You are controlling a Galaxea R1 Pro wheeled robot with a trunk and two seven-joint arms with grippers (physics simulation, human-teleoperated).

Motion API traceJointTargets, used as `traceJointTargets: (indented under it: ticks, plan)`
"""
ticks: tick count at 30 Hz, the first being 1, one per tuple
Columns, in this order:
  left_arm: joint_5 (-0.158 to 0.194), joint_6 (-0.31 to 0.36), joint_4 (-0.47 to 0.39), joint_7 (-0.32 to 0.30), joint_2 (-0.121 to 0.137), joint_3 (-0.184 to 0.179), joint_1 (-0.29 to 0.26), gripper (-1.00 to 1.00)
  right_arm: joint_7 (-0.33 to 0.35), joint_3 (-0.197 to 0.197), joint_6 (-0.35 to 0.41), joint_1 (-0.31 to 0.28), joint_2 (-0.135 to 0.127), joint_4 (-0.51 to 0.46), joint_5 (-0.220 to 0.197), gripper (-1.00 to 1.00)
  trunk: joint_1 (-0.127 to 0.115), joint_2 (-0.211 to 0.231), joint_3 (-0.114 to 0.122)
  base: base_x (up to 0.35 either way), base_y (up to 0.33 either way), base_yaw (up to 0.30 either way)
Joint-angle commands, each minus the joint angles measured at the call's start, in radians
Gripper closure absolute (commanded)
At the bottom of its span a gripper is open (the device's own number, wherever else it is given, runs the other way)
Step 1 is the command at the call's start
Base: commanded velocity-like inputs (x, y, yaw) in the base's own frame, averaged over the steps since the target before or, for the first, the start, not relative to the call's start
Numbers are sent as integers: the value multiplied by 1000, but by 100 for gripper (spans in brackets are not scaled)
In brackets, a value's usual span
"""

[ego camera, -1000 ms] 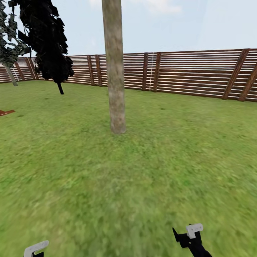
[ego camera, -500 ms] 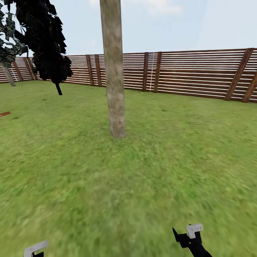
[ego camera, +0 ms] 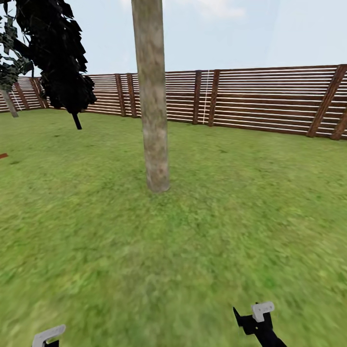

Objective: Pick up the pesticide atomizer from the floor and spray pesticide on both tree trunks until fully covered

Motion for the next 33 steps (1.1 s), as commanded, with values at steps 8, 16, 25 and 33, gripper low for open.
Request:
traceJointTargets:
  ticks: [8,16,25,33]
  plan:
    - [-11,-4,1,2,0,5,-1,100,5,-9,-3,-1,1,1,6,-100,0,0,-1,341,0,0]
    - [-11,-4,1,2,0,5,-1,100,5,-9,-3,-1,1,1,6,-100,0,0,-1,341,0,0]
    - [-11,-4,1,2,0,5,-1,100,5,-9,-3,-1,1,1,6,-100,0,0,-1,341,0,0]
    - [-11,-4,1,2,0,5,-1,100,5,-9,-3,-1,1,0,5,-100,0,0,-1,341,0,0]
